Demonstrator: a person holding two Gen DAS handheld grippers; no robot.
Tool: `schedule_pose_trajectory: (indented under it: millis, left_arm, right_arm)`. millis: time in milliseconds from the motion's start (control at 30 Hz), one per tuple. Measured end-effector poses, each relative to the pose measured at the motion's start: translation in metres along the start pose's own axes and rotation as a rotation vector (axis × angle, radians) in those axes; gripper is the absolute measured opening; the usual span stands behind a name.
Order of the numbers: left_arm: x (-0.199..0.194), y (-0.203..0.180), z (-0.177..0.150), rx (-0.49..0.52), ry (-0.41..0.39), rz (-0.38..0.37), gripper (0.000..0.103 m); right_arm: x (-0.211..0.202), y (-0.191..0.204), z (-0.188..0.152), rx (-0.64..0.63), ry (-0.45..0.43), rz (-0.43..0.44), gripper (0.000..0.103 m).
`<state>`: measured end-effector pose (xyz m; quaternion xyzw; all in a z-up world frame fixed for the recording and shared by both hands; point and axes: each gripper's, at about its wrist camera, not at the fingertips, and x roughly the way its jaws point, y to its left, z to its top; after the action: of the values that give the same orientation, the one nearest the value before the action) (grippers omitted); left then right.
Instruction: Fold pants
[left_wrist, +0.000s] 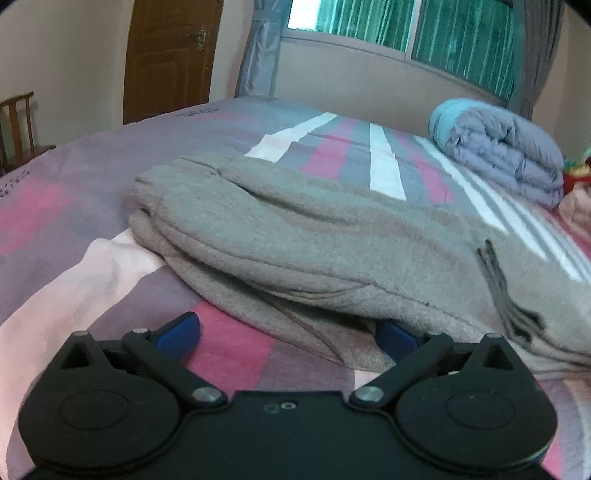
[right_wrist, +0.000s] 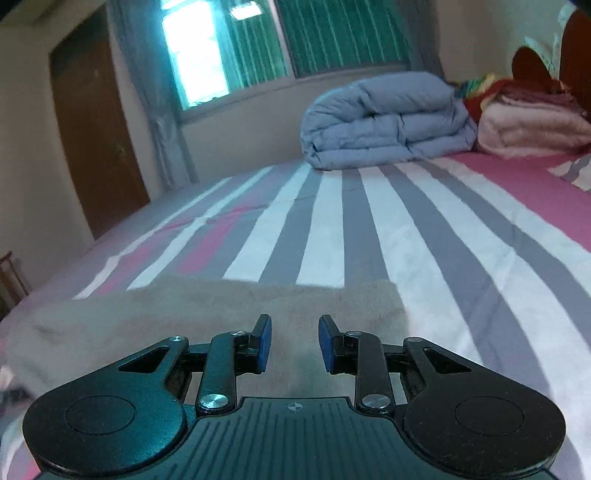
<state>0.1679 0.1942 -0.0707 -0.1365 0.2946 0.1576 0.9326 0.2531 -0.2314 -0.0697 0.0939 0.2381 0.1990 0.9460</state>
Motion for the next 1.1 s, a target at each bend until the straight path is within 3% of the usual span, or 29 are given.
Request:
schedule_pose_trajectory:
  millis: [133,233,333,533,633,733,767,833,867,900,967,1067,1100]
  left_arm:
    - [-0.013,0.027,-0.001,-0.142,-0.032,-0.062,0.095]
    - [-0.016,0.053,-0.003,-0.309,-0.062,-0.117,0.089]
    - [-0.015,0.076,-0.007,-0.465,-0.099,-0.191,0.089]
    - [0.027,0.105,0.013,-0.545,-0.042,-0.324,0.089]
    - [0.052,0.119,0.029,-0.572,-0.007,-0.364,0.087]
    - [0.074,0.127,0.036,-0.608,0.002,-0.392,0.087]
    - [0.077,0.127,0.038,-0.602,-0.003,-0.393,0.082]
    - [0.077,0.129,0.035,-0.605,-0.018,-0.344,0.036]
    - [0.077,0.134,0.031,-0.632,-0.021,-0.334,0.024]
    - [0.076,0.14,0.023,-0.662,-0.045,-0.37,0.024]
    - [0.069,0.138,0.018,-0.608,-0.074,-0.358,0.024]
    - [0.068,0.135,0.016,-0.618,-0.085,-0.362,0.024]
    - [0.069,0.135,0.018,-0.619,-0.079,-0.362,0.024]
  right_arm:
    - [-0.049,-0.005,-0.025,-0.04,-0.003,-0.049,0.029]
    - [-0.07,-0.017,-0.028,0.05,-0.024,-0.084,0.03]
    - [-0.076,-0.022,-0.026,0.102,-0.056,-0.127,0.054]
    - [-0.072,-0.011,-0.028,0.086,-0.039,-0.136,0.054]
    - [-0.061,-0.004,-0.029,0.051,-0.029,-0.072,0.054]
    - [-0.048,0.007,-0.032,-0.014,-0.01,-0.092,0.054]
    - [-0.045,0.007,-0.033,-0.007,-0.004,-0.099,0.054]
    - [-0.037,0.002,-0.033,0.027,0.005,-0.095,0.054]
    - [-0.037,0.0,-0.033,0.035,0.002,-0.09,0.054]
    - [-0.038,-0.001,-0.032,0.031,-0.017,-0.108,0.054]
    - [-0.034,-0.005,-0.031,0.032,-0.012,-0.119,0.054]
    - [-0.001,-0.014,-0.043,0.028,0.165,-0.228,0.054]
    - [-0.001,-0.018,-0.044,0.068,0.154,-0.222,0.054]
